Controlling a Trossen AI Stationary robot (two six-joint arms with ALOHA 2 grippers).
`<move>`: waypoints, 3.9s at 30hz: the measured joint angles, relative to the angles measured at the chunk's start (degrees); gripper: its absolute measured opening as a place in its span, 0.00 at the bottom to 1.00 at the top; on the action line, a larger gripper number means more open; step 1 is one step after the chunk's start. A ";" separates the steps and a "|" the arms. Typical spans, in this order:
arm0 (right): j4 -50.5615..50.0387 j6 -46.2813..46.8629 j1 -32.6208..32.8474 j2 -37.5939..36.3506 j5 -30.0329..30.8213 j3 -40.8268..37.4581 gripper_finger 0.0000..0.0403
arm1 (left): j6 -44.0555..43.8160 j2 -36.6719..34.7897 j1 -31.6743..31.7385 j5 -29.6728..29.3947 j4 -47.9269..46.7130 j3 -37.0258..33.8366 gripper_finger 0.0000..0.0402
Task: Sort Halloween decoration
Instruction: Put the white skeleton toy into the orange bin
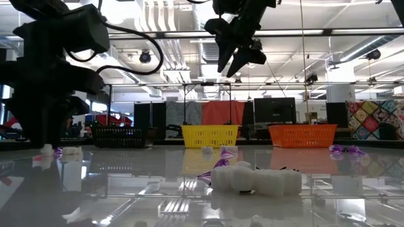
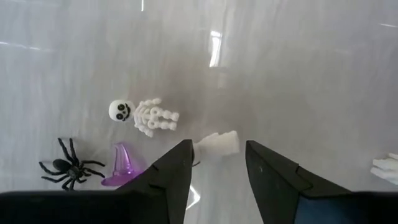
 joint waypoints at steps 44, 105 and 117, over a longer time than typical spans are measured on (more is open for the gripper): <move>-1.14 -0.44 1.80 0.00 -2.47 -0.15 0.37 | -7.05 0.28 -0.04 3.10 -0.07 10.46 0.01; 28.93 -18.83 19.61 0.00 4.61 -0.15 0.31 | 1.73 -11.64 11.93 -1.86 39.80 15.72 0.00; 28.56 -16.49 19.47 0.00 5.49 -0.22 0.05 | 2.36 -11.68 11.95 -1.77 39.69 15.72 0.00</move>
